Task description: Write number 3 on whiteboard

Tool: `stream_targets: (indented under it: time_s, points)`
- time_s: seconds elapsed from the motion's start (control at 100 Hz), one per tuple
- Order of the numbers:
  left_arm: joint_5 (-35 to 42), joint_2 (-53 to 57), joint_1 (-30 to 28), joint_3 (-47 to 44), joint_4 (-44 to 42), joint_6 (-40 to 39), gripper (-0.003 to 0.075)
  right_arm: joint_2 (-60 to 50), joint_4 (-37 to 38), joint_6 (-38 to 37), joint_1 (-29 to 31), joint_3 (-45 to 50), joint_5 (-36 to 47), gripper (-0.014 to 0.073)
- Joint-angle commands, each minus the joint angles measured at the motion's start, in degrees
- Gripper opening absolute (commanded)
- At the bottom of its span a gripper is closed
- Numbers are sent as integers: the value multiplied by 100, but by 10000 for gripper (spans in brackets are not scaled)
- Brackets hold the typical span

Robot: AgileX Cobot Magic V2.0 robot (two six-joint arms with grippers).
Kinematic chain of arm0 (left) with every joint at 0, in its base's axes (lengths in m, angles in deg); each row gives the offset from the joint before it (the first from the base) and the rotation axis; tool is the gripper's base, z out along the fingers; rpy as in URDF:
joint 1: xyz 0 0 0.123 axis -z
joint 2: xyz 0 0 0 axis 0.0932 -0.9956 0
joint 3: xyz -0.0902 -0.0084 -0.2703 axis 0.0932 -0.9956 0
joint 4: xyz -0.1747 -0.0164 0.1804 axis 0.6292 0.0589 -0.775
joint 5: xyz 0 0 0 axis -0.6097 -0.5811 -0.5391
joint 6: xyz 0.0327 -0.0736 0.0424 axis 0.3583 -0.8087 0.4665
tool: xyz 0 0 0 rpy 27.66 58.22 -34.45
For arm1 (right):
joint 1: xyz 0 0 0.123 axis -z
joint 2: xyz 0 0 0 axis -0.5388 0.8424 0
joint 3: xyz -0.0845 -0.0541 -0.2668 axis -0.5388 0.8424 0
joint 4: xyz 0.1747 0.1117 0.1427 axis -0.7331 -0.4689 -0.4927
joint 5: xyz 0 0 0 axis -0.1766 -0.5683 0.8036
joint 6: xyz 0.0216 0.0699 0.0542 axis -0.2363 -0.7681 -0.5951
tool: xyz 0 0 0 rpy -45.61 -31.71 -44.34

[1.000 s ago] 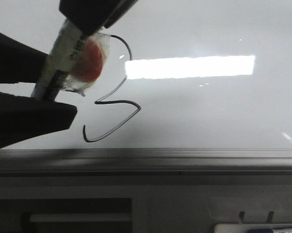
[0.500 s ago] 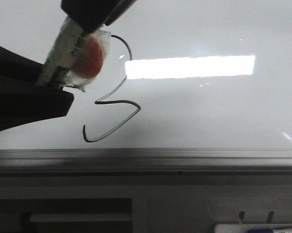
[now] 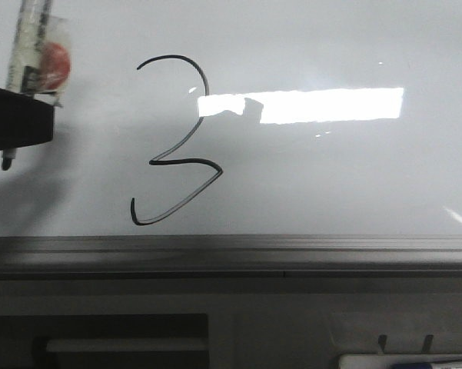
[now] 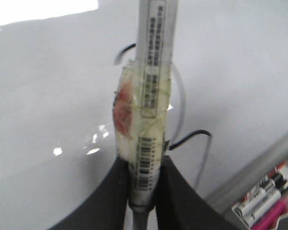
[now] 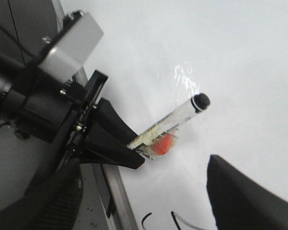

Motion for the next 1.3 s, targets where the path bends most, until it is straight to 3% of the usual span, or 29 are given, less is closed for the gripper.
stream_targets:
  time_s: [0.0, 0.21, 0.65, 1.29]
  points:
    - [450, 25, -44, 182, 1153, -12, -21, -248, 96, -38, 3, -183, 585, 425]
    - [65, 13, -44, 182, 1734, -12, -21, -250, 96, -38, 3, -172, 498, 398]
    - [-492, -434, -44, 381, 1730, -12, -21, -250, 96, -41, 3, -172, 262, 398]
    - [-137, -434, -44, 464, 1808, -94, -6, -250, 96, -41, 3, -172, 201, 398]
